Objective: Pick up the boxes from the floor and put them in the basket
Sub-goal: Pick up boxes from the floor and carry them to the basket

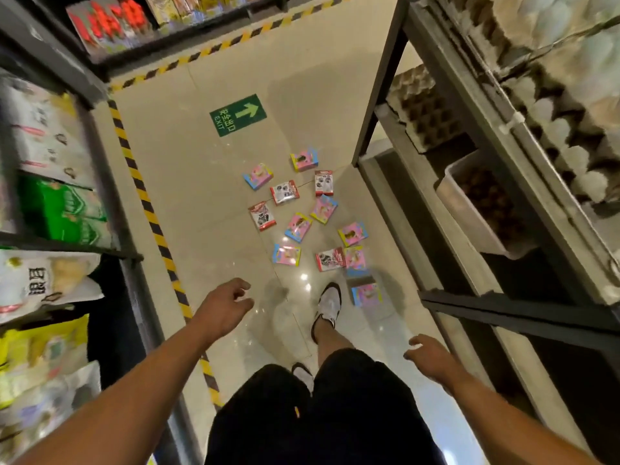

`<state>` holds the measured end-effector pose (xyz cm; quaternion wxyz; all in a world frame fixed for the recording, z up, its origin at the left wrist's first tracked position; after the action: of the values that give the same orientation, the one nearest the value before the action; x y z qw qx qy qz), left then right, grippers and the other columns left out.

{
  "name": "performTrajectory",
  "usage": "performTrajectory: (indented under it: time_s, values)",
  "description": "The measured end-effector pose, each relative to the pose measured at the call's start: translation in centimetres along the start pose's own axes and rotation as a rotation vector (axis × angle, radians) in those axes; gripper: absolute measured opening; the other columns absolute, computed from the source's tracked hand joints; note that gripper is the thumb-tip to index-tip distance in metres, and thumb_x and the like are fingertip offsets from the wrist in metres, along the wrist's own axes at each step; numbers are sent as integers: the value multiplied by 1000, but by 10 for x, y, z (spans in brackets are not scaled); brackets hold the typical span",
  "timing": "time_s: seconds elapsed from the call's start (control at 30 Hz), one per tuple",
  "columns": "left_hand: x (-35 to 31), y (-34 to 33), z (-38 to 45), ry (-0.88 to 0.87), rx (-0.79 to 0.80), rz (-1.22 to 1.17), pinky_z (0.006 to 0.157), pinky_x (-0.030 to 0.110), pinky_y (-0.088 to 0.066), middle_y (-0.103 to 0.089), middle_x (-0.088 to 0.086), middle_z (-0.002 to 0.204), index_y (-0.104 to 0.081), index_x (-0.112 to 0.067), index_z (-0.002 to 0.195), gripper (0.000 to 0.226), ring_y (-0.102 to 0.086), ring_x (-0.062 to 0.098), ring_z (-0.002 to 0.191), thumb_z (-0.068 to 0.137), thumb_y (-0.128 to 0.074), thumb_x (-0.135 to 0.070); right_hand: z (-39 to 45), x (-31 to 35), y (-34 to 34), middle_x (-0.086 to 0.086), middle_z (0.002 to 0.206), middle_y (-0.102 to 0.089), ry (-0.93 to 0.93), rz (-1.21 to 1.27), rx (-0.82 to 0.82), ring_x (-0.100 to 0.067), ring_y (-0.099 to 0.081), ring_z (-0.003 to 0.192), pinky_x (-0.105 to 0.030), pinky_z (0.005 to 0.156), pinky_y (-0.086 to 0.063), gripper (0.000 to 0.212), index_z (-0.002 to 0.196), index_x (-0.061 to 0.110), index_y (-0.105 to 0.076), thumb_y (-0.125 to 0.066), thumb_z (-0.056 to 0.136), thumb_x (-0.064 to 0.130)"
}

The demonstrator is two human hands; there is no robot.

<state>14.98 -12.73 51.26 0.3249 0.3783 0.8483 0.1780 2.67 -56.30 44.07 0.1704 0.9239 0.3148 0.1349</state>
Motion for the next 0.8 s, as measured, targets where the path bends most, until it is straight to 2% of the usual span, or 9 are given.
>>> performTrajectory:
  time_s: [0.13,0.27,0.37,0.47,0.57,0.63,0.73,0.8]
  values:
    - [11,-7,71,41,74,110,94,32,-44,-61,9,127,-60,-18,130,44,-58,24,120,89,-71,-26,60,90,36,-10,129,-62,51,-217,30,-28,-61,102,-25,72,-46,50,132,19,-53,-67,84,27]
    - [26,-26,156,83,146,208,102,37,-42,-54,12,134,-53,-18,138,56,-53,29,126,87,-73,-29,139,162,47,-16,119,-62,181,-479,-49,-36,-62,109,-36,88,-52,56,127,18,-50,-65,75,31]
    - [44,-54,239,68,172,268,105,40,-41,-52,13,135,-50,-19,141,70,-50,34,128,79,-75,-38,212,198,26,-11,123,-54,256,-700,-128,-36,-55,115,-45,90,-53,70,135,25,-41,-69,73,38]
    - [70,-96,336,-9,182,350,106,47,-44,-48,11,137,-45,-21,145,83,-47,34,131,71,-74,-42,301,220,-14,-9,142,-40,339,-808,-144,-34,-43,128,-47,98,-48,89,150,28,-26,-73,76,34]
    - [94,-144,433,-103,204,468,104,53,-45,-41,10,146,-37,-22,151,89,-39,35,137,73,-78,-36,399,223,-64,-10,154,-29,394,-902,-180,-36,-32,139,-51,106,-42,99,154,31,-14,-74,75,31]
    - [113,-176,490,-148,212,531,108,53,-42,-34,11,154,-33,-25,155,96,-31,33,144,71,-76,-40,455,220,-99,-9,159,-22,424,-954,-200,-38,-26,144,-54,108,-35,96,156,32,-10,-69,80,27]
    - [147,-223,557,-200,252,708,116,58,-30,-16,10,165,-18,-31,160,104,-15,31,153,73,-74,-46,521,213,-139,-7,166,-10,482,-1052,-208,-37,-15,150,-54,117,-23,82,158,32,-6,-54,91,29]
    - [169,-248,589,-240,239,849,118,61,-24,-3,9,168,-4,-32,161,109,-3,31,156,76,-73,-43,555,213,-154,-10,166,-5,482,-1110,-181,-36,-6,152,-56,118,-18,89,159,32,0,-57,90,28]
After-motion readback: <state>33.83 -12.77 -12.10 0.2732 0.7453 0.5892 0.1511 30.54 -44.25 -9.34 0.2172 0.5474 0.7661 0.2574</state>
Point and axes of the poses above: each hand's wrist, its own z-axis towards the middle knuckle, its own y-axis out of the back of the hand, x = y × z, the point moved 2 cm from there along z, towards the middle knuckle
